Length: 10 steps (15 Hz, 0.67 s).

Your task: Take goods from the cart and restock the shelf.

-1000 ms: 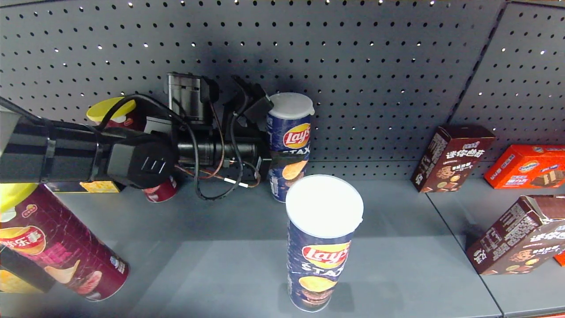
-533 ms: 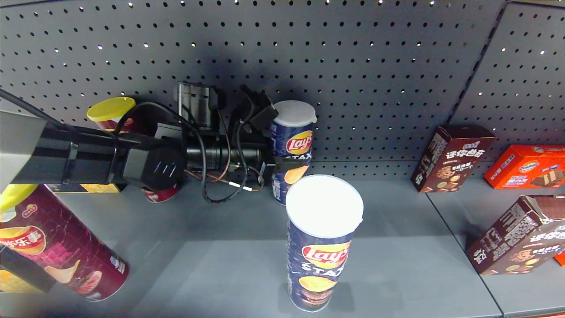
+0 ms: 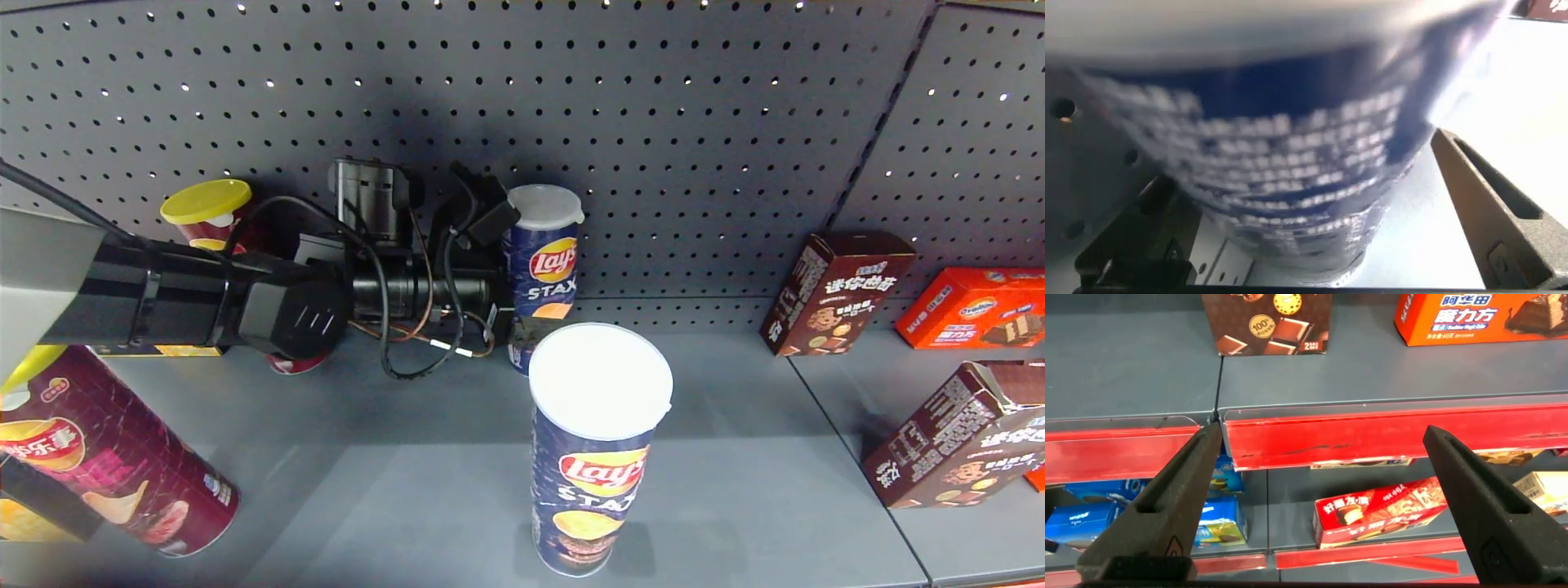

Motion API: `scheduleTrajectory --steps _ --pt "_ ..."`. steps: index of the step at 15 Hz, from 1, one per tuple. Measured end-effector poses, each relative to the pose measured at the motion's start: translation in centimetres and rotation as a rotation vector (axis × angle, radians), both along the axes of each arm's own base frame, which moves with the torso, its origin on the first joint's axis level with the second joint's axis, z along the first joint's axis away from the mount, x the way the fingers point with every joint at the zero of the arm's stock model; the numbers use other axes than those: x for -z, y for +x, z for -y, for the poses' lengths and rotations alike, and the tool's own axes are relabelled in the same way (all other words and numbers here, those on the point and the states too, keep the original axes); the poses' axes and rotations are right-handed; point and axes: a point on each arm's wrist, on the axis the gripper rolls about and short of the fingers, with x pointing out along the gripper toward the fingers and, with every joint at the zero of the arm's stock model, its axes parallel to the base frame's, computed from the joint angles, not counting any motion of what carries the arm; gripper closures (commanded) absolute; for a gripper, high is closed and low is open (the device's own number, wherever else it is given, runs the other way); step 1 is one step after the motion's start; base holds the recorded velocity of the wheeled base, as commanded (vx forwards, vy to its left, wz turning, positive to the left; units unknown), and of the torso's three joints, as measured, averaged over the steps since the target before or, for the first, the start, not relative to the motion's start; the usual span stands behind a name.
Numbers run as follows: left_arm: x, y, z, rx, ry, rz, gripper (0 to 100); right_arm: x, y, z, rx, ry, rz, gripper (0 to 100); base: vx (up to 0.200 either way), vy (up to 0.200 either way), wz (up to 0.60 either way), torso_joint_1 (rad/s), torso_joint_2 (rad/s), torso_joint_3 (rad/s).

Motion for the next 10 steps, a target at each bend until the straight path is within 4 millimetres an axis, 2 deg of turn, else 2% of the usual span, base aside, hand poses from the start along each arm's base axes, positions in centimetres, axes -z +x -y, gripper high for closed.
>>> scheduleTrajectory --steps 4,10 --pt "-1.9 -1.6 -0.8 -0.009 -0.015 0.036 0 0.0 0.0 0.0 0.000 0.000 -0.001 0 0.000 0.000 0.00 0.000 0.00 0.000" --pt "-2.4 -4.7 -2.9 -0.047 -0.003 0.022 0 0.0 0.0 0.0 0.000 0.000 0.000 0 0.000 0.000 0.00 0.000 0.00 0.000"
